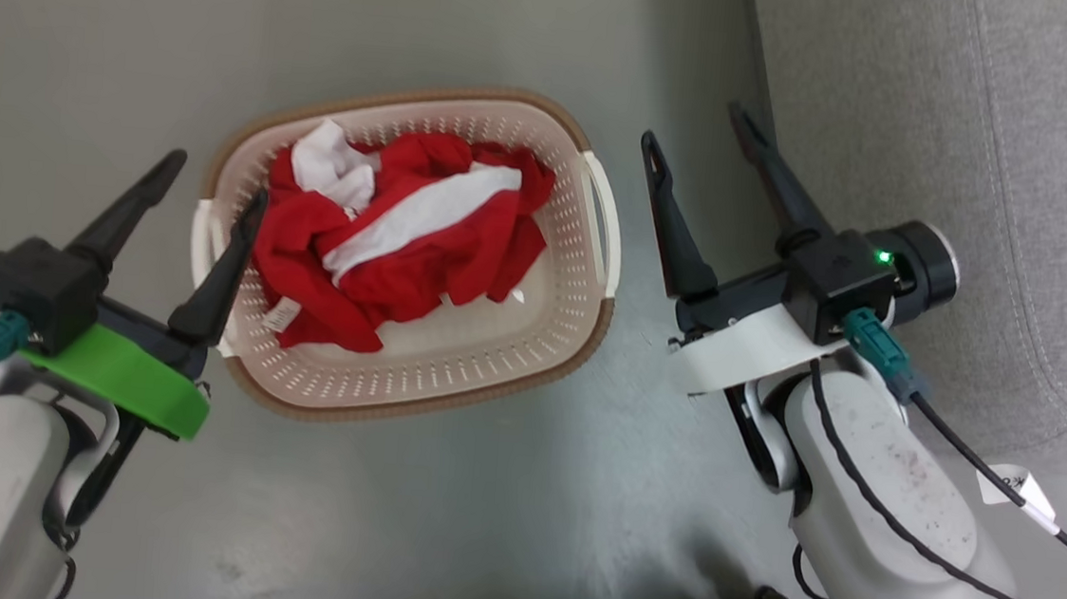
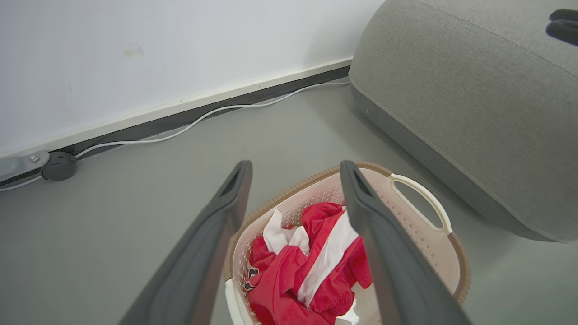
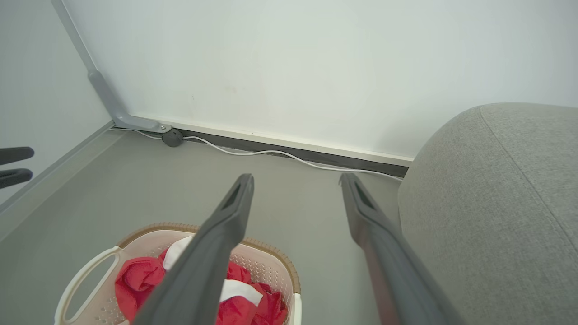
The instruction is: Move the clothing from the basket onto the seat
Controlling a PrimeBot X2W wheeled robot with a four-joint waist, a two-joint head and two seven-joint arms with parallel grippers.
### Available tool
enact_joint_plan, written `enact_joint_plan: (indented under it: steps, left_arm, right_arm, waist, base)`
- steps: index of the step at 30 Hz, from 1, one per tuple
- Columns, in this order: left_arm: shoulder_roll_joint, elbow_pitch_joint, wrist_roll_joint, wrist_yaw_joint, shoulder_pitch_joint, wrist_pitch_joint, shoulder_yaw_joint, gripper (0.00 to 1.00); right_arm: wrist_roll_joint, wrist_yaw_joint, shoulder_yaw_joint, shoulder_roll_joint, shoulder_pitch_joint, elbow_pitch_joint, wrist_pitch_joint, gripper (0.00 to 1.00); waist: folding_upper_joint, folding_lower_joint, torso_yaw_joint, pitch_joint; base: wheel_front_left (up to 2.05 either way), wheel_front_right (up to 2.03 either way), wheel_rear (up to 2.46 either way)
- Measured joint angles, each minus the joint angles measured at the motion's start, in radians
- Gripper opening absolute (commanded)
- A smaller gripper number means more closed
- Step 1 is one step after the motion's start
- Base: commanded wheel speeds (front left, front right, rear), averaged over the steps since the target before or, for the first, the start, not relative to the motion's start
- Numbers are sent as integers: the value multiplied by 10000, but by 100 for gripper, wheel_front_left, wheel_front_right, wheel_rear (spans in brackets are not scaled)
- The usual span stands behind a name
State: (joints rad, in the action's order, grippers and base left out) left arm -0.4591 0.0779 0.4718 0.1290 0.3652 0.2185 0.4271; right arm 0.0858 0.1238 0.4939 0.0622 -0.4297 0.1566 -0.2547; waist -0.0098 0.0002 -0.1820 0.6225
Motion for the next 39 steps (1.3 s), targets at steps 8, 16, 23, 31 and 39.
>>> enact_joint_plan:
  steps: [8, 16, 23, 31, 39]
  left_arm:
    - [-495, -33, 21, 0, 793, -408, 681, 100]
    - [-569, 454, 190, 0, 1037, -518, 1152, 100]
    - [-568, 573, 347, 0, 1544, -548, 1430, 100]
    - [-562, 729, 686, 0, 2080, -658, 1714, 100]
    - [-474, 786, 796, 0, 2534, -782, 2140, 100]
  right_arm:
    - [-198, 10, -276, -15, -385, -449, 0, 100]
    - [-150, 10, -414, -35, -403, -706, 0, 100]
    - [-88, 10, -610, -46, -398, -1011, -2, 100]
    - [-10, 10, -604, -52, -368, -1283, -2, 100]
    - [61, 10, -552, -59, -314, -1630, -2, 100]
  waist:
    - [0, -1, -418, 1184]
    - [0, 0, -731, 2031]
    - [0, -1, -967, 2381]
    - [0, -1, -1124, 2694]
    - [0, -1, -1262, 2970]
  base:
    - [0, 0, 0]
    - [0, 0, 0]
    - [0, 0, 0]
    - [0, 0, 0]
    - [0, 0, 0]
